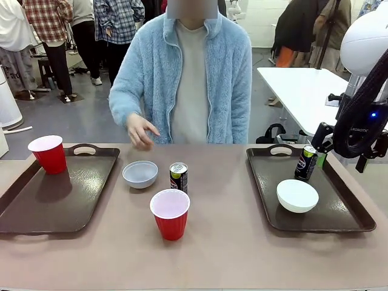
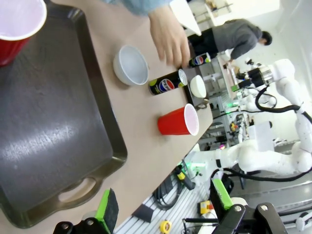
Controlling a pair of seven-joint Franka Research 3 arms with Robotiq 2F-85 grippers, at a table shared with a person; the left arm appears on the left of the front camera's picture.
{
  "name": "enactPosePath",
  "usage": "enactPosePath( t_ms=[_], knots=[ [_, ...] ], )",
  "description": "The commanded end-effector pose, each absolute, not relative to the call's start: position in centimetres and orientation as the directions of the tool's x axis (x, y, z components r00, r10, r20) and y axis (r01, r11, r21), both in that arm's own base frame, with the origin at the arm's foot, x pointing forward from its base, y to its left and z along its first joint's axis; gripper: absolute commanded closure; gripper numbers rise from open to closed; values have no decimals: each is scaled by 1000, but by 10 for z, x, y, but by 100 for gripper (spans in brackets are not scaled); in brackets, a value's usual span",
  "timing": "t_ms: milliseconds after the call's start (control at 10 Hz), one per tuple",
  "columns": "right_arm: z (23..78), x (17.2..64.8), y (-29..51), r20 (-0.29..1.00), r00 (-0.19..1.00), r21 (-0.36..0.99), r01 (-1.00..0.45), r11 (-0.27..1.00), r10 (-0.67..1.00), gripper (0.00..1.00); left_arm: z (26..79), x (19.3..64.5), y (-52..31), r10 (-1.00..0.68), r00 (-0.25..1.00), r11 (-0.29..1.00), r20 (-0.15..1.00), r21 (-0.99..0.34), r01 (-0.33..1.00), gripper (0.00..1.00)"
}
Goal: Prepare tableware on both trays.
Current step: Pick up a Picnic Bowl from the table and place it on a Handle tray.
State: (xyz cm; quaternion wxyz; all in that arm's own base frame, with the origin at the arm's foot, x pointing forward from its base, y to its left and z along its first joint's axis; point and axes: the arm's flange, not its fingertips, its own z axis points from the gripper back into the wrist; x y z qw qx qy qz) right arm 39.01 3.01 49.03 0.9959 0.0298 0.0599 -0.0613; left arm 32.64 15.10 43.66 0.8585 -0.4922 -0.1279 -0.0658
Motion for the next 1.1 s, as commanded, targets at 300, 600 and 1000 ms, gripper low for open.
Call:
enactPosePath(
  t_ms=[300,600,1000],
  knots=[
    [489,349,-77,-97,995,551,82,830,-34,1,524,369,66,-215,971,732,105,-640,232,0],
    [475,329,-133,-47,999,744,46,667,-16,1,535,384,2,-313,950,870,-28,-409,275,0],
    [450,308,-198,61,998,904,-65,422,22,1,498,396,-66,-364,931,920,-27,-165,355,0]
  ],
)
